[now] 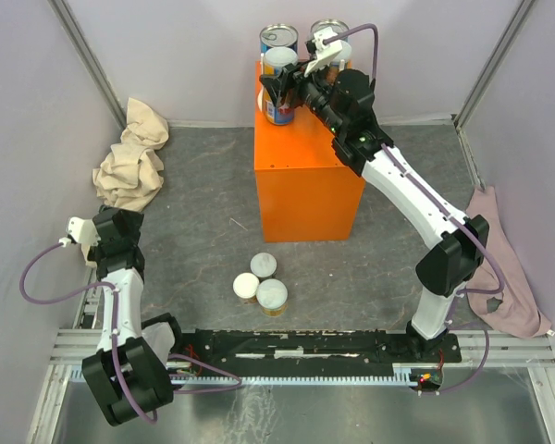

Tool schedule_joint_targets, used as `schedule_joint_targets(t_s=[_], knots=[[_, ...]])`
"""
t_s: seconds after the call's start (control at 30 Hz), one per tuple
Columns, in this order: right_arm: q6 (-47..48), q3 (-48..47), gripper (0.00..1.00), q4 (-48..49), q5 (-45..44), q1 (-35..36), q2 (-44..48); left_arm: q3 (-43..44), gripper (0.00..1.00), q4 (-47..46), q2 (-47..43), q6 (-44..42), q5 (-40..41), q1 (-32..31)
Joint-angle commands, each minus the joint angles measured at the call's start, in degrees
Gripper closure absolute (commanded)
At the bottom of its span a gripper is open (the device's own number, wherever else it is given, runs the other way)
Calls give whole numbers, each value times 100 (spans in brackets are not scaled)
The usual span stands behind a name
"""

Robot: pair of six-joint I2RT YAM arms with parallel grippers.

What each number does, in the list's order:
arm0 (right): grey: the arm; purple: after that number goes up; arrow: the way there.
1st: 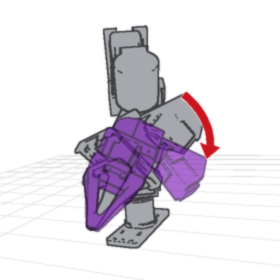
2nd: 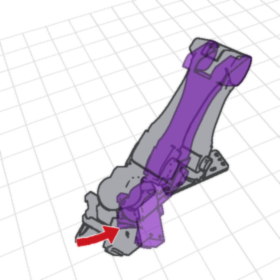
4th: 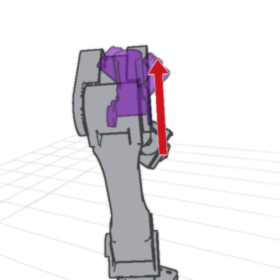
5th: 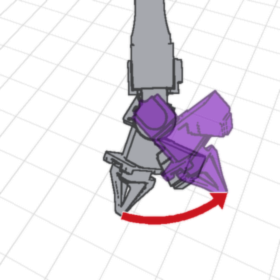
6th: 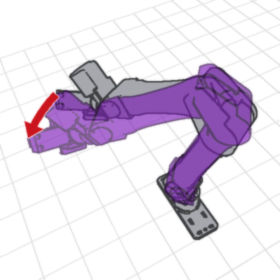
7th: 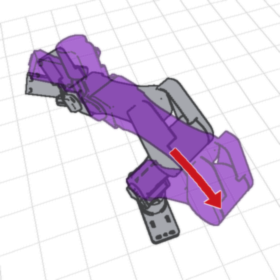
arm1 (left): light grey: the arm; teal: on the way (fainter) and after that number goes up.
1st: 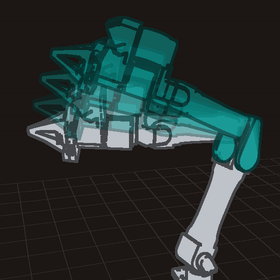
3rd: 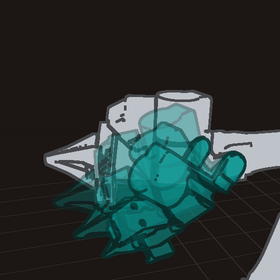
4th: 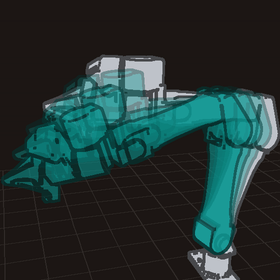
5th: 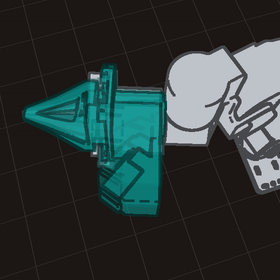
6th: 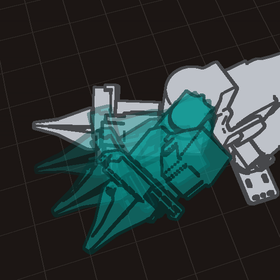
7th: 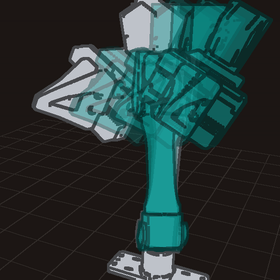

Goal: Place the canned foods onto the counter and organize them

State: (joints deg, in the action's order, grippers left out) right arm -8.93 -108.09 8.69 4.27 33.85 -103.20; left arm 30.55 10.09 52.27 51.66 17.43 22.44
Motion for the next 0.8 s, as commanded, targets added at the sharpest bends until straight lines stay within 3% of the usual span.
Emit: schedule_joint_targets(t_s=[0.0, 0.4, 0.77], knots=[[58, -106, 99, 1214, -31, 0, 161, -7, 0, -296, 5, 239, -47, 38], [550, 195, 95, 1194, -287, 74, 125, -21, 0, -311, -5, 243, -73, 42], [675, 283, 83, 1145, -397, 94, 3, -24, 0, -321, -15, 249, -75, 38]])
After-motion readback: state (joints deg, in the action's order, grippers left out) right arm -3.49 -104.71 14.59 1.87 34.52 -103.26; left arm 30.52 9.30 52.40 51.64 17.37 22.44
